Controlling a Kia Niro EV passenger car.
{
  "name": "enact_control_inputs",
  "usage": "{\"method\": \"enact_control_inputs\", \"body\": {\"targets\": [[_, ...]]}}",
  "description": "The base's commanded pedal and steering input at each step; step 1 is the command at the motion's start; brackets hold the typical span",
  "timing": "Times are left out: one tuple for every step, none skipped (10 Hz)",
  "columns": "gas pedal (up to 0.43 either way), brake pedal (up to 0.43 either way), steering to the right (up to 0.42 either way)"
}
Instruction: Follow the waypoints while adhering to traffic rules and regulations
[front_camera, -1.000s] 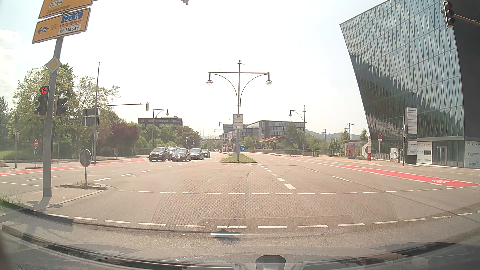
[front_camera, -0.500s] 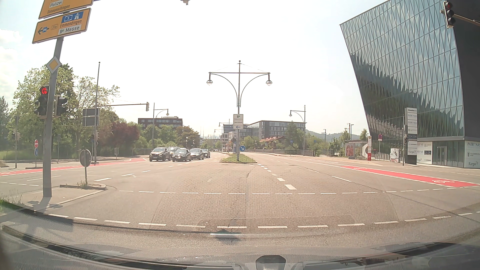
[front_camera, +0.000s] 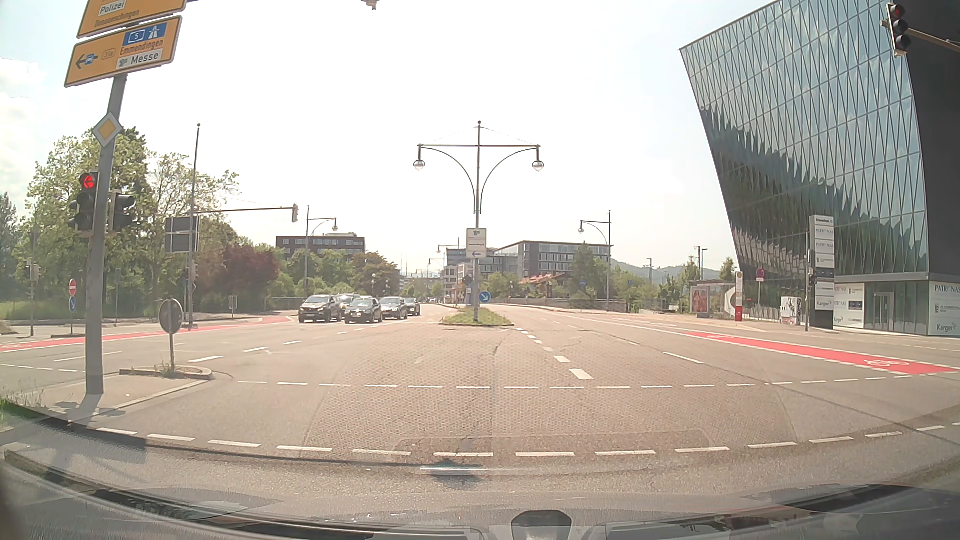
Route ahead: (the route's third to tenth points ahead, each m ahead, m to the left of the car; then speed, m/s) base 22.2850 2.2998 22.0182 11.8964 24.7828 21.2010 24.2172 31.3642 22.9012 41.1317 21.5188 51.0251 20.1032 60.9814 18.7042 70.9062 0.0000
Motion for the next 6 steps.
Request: {"method": "enact_control_inputs", "body": {"targets": [[0.000, 0.287, -0.001], [0.000, 0.287, -0.001], [0.000, 0.287, -0.002], [0.000, 0.287, -0.002], [0.000, 0.287, -0.001], [0.000, 0.287, -0.002]]}}
